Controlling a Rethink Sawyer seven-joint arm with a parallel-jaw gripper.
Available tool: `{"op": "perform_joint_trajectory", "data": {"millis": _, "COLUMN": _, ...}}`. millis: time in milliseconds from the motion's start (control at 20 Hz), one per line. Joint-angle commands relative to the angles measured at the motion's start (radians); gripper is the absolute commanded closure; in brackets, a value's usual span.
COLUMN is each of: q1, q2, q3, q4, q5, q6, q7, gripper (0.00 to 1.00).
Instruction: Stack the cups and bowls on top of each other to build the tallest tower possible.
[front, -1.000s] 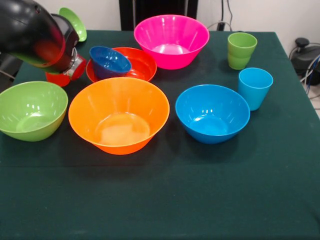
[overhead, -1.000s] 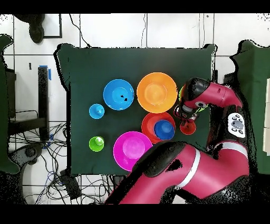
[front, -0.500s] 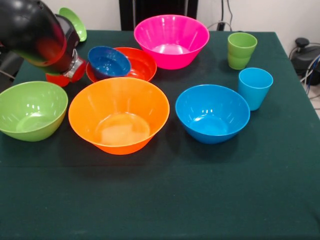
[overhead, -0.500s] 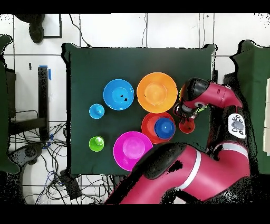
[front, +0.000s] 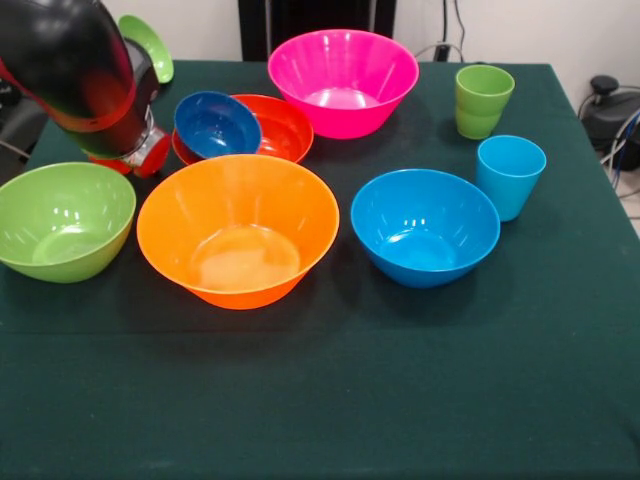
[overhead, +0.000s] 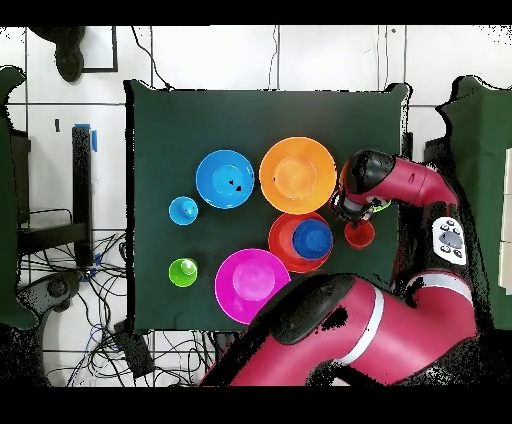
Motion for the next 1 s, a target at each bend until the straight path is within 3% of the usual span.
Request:
{"op": "perform_joint_trajectory", "data": {"millis": 50, "q1": 0.003, "q2": 0.003, "q3": 0.115, "q4": 0.072, "q5": -0.031, "q6": -0.140, "q7": -0.114, "gripper": 0.00}}
{"op": "perform_joint_trajectory", "data": {"millis": 300, "q1": 0.019, "q2": -0.023, "q3": 0.100, "q4": 0.081, "q5": -0.036, "q6": -0.144, "q7": -0.110, "gripper": 0.00}}
{"op": "perform_joint_trajectory", "data": {"millis": 550, "q1": 0.080, "q2": -0.107, "q3": 0.057, "q4": 0.115, "q5": -0.073, "q6": -0.168, "q7": -0.086, "gripper": 0.00}}
{"op": "perform_joint_trajectory", "data": {"millis": 850, "q1": 0.090, "q2": -0.108, "q3": 0.050, "q4": 0.108, "q5": -0.076, "q6": -0.141, "q7": -0.083, "gripper": 0.00}}
{"op": "perform_joint_trajectory", "data": {"millis": 900, "q1": 0.089, "q2": -0.106, "q3": 0.051, "q4": 0.105, "q5": -0.076, "q6": -0.140, "q7": -0.085, "gripper": 1.00}}
{"op": "perform_joint_trajectory", "data": {"millis": 1000, "q1": 0.087, "q2": -0.104, "q3": 0.053, "q4": 0.103, "q5": -0.073, "q6": -0.131, "q7": -0.089, "gripper": 1.00}}
